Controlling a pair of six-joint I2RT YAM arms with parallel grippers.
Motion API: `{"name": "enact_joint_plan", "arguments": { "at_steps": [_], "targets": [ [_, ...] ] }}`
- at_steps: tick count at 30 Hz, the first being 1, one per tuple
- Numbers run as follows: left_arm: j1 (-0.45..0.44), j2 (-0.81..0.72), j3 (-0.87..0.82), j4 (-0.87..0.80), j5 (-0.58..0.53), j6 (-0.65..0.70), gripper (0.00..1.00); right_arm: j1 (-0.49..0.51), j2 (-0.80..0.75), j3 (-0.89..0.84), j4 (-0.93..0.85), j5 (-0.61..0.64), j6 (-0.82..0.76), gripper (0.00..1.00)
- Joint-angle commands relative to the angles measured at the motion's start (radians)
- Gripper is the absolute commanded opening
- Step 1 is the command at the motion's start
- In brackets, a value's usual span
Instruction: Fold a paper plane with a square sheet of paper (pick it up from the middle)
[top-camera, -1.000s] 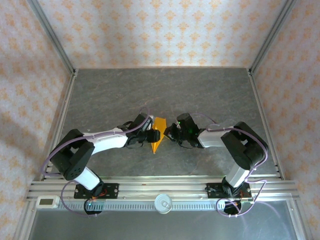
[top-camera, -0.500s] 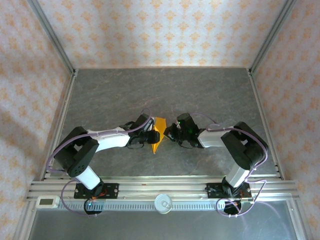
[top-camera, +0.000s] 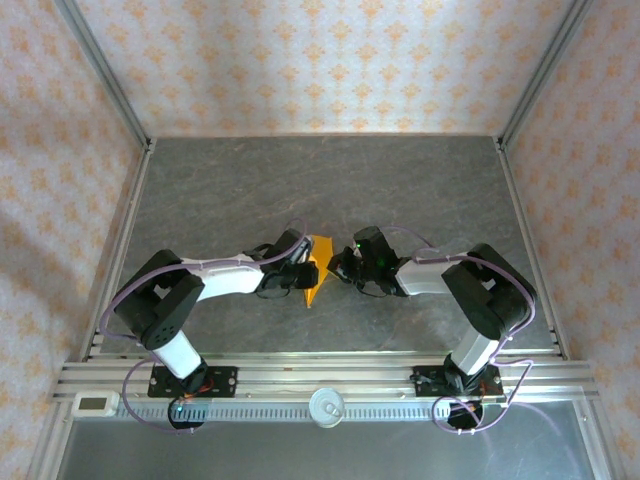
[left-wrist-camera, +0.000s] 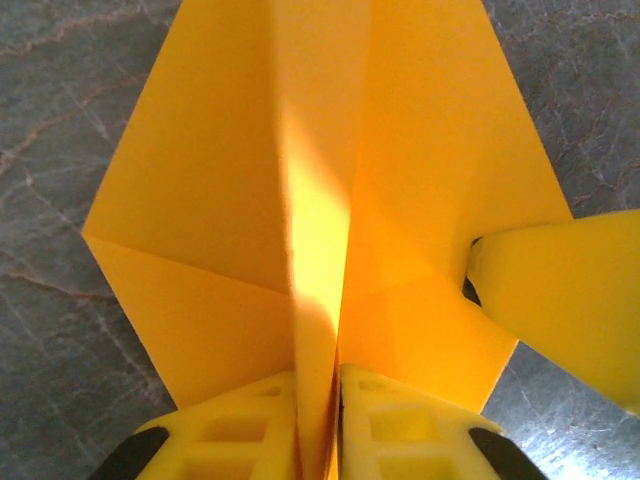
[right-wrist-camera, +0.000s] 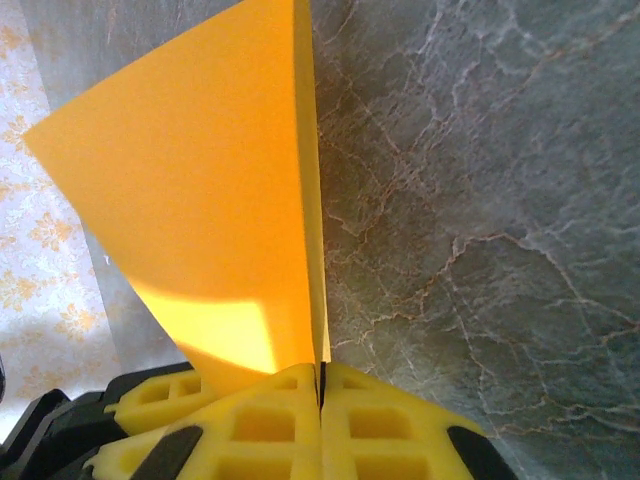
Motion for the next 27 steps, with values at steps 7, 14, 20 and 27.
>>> {"name": "enact_joint_plan", "arguments": {
  "at_steps": [7,14,20,27],
  "targets": [
    [-0.010,-0.008,0.051,-0.071,-0.132,-0.019,0.06,0.000,-0.067,-0.013,-0.089,0.090,-0.034,0.28],
    [-0.009,0.046,0.143,-0.174,-0.226,-0.033,0.05,-0.044,-0.170,-0.109,-0.116,0.158,-0.031,0.37],
    [-0.010,0.118,0.240,-0.244,-0.244,-0.017,0.05,-0.080,-0.233,-0.184,-0.103,0.165,-0.019,0.38],
    [-0.010,0.154,0.286,-0.278,-0.255,-0.007,0.06,-0.106,-0.278,-0.209,-0.106,0.168,-0.019,0.38]
  ]
}}
